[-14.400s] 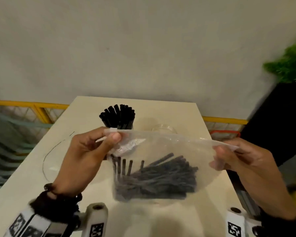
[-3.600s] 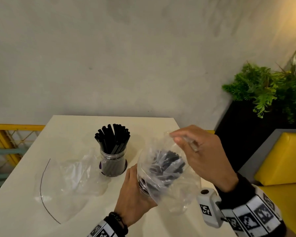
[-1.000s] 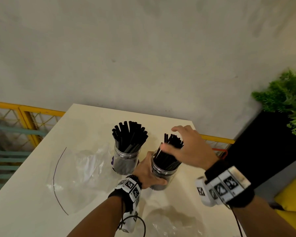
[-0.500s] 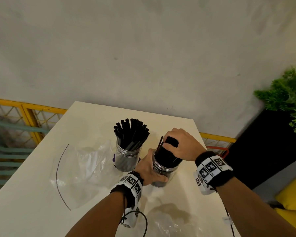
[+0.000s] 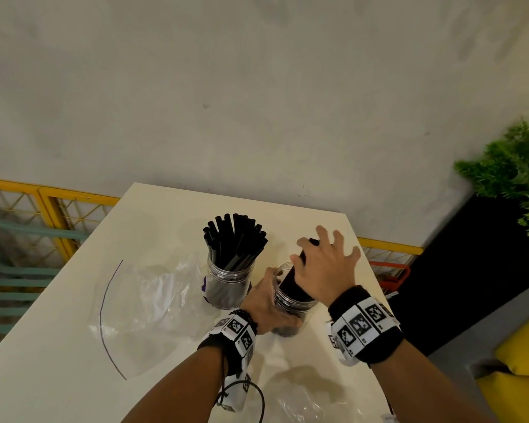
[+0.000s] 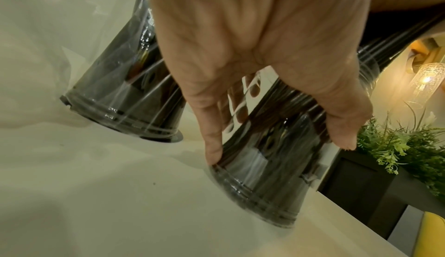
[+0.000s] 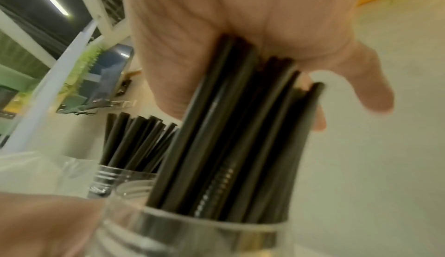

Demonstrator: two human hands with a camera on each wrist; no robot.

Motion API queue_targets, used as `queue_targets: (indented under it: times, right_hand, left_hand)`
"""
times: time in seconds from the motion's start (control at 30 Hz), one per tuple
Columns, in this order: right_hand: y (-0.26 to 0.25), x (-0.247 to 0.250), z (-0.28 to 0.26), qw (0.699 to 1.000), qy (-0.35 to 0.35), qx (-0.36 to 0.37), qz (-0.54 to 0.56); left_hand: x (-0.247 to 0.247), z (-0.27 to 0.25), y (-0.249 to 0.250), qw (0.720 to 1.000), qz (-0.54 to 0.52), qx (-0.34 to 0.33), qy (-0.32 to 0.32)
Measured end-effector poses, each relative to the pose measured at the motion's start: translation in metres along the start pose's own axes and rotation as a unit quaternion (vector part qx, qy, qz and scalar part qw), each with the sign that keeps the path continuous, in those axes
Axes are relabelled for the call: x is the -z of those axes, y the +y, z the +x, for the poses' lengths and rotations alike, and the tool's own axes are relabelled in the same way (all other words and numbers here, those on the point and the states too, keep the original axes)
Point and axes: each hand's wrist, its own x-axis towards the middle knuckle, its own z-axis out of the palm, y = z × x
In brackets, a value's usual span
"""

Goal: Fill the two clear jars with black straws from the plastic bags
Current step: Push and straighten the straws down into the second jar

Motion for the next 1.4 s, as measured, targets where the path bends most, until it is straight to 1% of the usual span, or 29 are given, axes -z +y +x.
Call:
queue_targets:
  times: [0.03, 0.07, 0.13, 0.2, 0.27, 0.3, 0.37, 0.4, 0.43, 0.5, 0.53, 0.57, 0.6, 0.67, 0.73, 0.8, 0.87, 0.9, 0.93, 1.03, 1.1, 1.13, 1.2, 1.23, 1.27, 1.3, 1.33, 1.37, 1.4]
  right_hand:
    - [0.005, 0.0, 0.002, 0.999, -0.008, -0.012, 0.043]
    - [0.009, -0.001, 0.004, 0.996, -0.014, 0.001, 0.089]
    - [0.015, 0.0, 0.008, 0.986, -0.004, 0.084, 0.146]
    - [0.025, 0.004, 0.014, 0.972, 0.0, 0.165, 0.17]
    - [0.036, 0.008, 0.019, 0.963, -0.032, 0.212, 0.162]
    - [0.04, 0.008, 0.022, 0.963, -0.062, 0.22, 0.142]
    - [0.046, 0.01, 0.028, 0.963, -0.122, 0.206, 0.127]
    - [0.047, 0.014, 0.03, 0.96, -0.129, 0.195, 0.156]
    - [0.048, 0.018, 0.03, 0.956, -0.103, 0.184, 0.205]
    - [0.046, 0.026, 0.029, 0.948, 0.014, 0.147, 0.282]
    - [0.042, 0.03, 0.026, 0.949, 0.057, 0.123, 0.284]
    - [0.035, 0.032, 0.023, 0.956, 0.076, 0.105, 0.262]
    - [0.025, 0.033, 0.018, 0.968, 0.068, 0.095, 0.221]
    - [0.003, 0.025, 0.01, 0.988, 0.006, 0.103, 0.113]
    - [-0.011, 0.013, 0.006, 0.993, -0.041, 0.107, 0.007]
    - [-0.01, 0.005, 0.005, 0.996, -0.042, 0.06, -0.05]
    - [-0.002, 0.003, 0.004, 0.999, -0.033, -0.014, -0.031]
    - [0.001, 0.003, 0.004, 0.999, -0.032, -0.04, 0.017]
    - [0.004, 0.003, 0.004, 0.996, -0.03, -0.048, 0.068]
    - [0.013, 0.004, 0.012, 0.991, 0.006, 0.0, 0.137]
    - [0.021, 0.008, 0.017, 0.986, 0.022, 0.008, 0.162]
    - [0.023, 0.009, 0.019, 0.987, 0.005, 0.01, 0.158]
    - [0.025, 0.008, 0.021, 0.989, -0.077, 0.006, 0.124]
    - [0.025, 0.011, 0.023, 0.986, -0.112, -0.004, 0.124]
    - [0.025, 0.015, 0.026, 0.982, -0.125, -0.018, 0.144]
    - [0.025, 0.021, 0.027, 0.979, -0.112, -0.028, 0.169]
    - [0.025, 0.027, 0.028, 0.981, -0.074, -0.019, 0.179]
    - [0.023, 0.03, 0.029, 0.985, -0.037, 0.015, 0.167]
    - [0.02, 0.032, 0.028, 0.987, -0.018, 0.067, 0.143]
  left_hand:
    - [0.0, 0.0, 0.0, 1.0, -0.003, 0.002, 0.0]
    - [-0.001, 0.0, -0.001, 1.0, -0.004, 0.001, 0.001]
    - [-0.001, 0.0, -0.001, 1.0, -0.003, -0.003, -0.001]
    - [0.0, 0.0, -0.001, 1.0, 0.001, -0.006, -0.001]
    - [0.0, 0.0, 0.0, 1.0, 0.004, -0.009, -0.003]
    - [0.0, 0.0, 0.001, 1.0, 0.006, -0.011, -0.005]
    - [0.0, 0.0, 0.002, 1.0, 0.013, -0.012, -0.007]
    - [0.0, 0.0, 0.003, 1.0, 0.017, -0.013, -0.007]
    - [0.0, 0.0, 0.003, 1.0, 0.019, -0.013, -0.008]
    - [0.0, 0.0, 0.003, 1.0, 0.02, -0.011, -0.005]
    - [0.0, 0.0, 0.003, 1.0, 0.021, -0.009, -0.005]
    - [0.0, 0.0, 0.004, 1.0, 0.021, -0.008, -0.004]
    - [0.0, 0.0, 0.004, 1.0, 0.021, -0.007, -0.003]
    - [0.0, 0.0, 0.006, 1.0, 0.022, -0.01, -0.003]
    - [0.001, 0.001, 0.007, 1.0, 0.021, -0.009, -0.004]
    - [0.0, 0.001, 0.008, 1.0, 0.027, -0.009, -0.007]
    - [0.0, 0.0, 0.008, 0.999, 0.035, -0.006, -0.009]
    - [0.0, 0.0, 0.008, 0.999, 0.037, -0.003, -0.009]
    - [-0.001, 0.0, 0.007, 0.999, 0.037, -0.003, -0.008]
    - [-0.001, 0.0, 0.007, 1.0, 0.024, -0.01, -0.005]
    - [-0.001, 0.0, 0.008, 1.0, 0.019, -0.015, -0.004]
    - [0.0, 0.0, 0.009, 1.0, 0.019, -0.017, -0.002]
    - [0.0, -0.001, 0.01, 1.0, 0.019, -0.02, -0.005]
    - [-0.001, 0.0, 0.01, 1.0, 0.017, -0.018, -0.006]
    - [0.0, -0.001, 0.01, 1.0, 0.014, -0.016, -0.006]
    - [0.0, -0.001, 0.009, 1.0, 0.011, -0.013, -0.008]
    - [0.0, -0.001, 0.01, 1.0, 0.008, -0.011, -0.009]
    - [0.001, -0.001, 0.01, 1.0, 0.005, -0.01, -0.009]
    - [0.001, -0.001, 0.01, 1.0, 0.005, -0.01, -0.009]
